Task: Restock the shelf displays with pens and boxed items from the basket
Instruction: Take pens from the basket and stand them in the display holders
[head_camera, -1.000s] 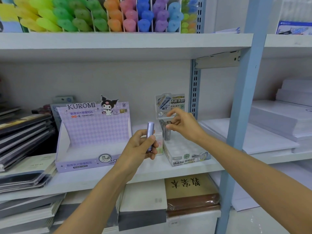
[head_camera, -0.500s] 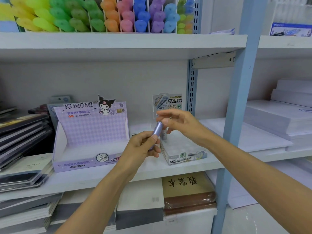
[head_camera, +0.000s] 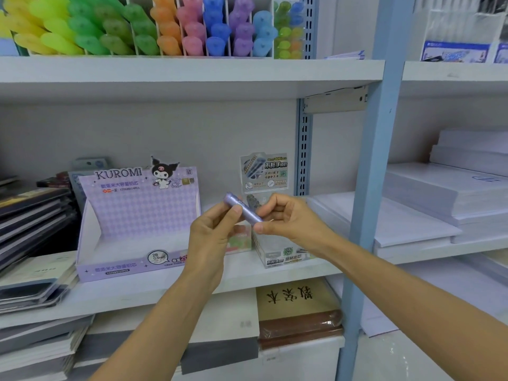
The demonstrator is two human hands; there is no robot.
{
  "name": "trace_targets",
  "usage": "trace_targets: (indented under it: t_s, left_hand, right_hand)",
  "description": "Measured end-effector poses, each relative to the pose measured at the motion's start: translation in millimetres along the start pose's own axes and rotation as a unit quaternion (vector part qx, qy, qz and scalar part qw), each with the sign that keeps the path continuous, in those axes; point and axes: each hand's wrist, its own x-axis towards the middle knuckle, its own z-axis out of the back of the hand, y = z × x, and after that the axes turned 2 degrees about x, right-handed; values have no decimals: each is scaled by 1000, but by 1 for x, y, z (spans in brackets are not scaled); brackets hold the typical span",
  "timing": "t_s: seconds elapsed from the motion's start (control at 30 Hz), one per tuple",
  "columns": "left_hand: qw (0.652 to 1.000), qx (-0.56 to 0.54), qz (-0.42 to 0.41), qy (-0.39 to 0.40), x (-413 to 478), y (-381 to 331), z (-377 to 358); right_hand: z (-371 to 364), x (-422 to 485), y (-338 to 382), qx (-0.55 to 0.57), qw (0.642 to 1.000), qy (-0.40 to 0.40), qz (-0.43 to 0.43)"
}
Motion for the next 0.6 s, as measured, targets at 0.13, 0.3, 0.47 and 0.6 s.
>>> trace_targets:
  t_s: [0.13, 0.3, 0.47, 0.6]
  left_hand:
    - [997, 51, -52, 37, -2, -2, -4]
    - [989, 110, -60, 85, -4, 0, -14]
    - [952, 281, -115, 42, -12, 16, -12]
    - [813, 504, -236, 172, -24, 37, -9]
  right_hand:
    - [4, 7, 7, -53, 996, -41, 50]
    - [8, 14, 10, -131, 990, 4, 45]
    - [24, 17, 12, -86, 991, -95, 35]
    - [46, 32, 3, -121, 967, -220, 39]
